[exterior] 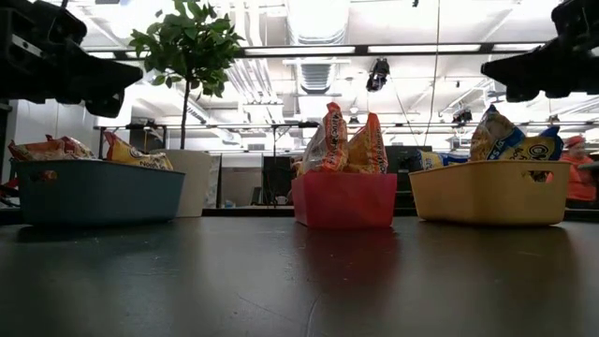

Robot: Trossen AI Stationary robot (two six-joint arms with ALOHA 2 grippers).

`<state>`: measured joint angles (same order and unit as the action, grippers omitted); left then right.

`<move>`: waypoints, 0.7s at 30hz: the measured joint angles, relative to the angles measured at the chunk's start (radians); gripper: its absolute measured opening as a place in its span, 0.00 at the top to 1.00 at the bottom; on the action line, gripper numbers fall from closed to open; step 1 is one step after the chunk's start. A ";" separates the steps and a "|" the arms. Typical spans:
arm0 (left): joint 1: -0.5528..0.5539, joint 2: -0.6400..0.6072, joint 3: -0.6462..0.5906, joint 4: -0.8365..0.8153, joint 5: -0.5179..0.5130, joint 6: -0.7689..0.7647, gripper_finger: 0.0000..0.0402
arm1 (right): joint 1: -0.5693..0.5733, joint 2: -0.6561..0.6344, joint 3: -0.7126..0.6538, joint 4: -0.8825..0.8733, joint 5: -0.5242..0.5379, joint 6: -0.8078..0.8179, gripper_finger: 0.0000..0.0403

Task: Sort Maruchan noodles
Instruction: Return to Home Position

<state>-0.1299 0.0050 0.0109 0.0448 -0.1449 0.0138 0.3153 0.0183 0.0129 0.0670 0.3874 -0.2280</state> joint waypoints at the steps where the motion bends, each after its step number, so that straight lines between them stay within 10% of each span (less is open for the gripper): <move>1: 0.000 0.004 0.001 0.000 -0.001 0.001 1.00 | 0.000 0.003 0.000 0.005 0.000 0.005 0.97; 21: 0.000 0.021 0.007 -0.001 -0.004 0.002 1.00 | 0.000 0.004 -0.001 0.013 0.032 0.079 0.97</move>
<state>-0.1295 0.0265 0.0181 0.0434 -0.1486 0.0158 0.3153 0.0219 0.0120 0.0795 0.4198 -0.1490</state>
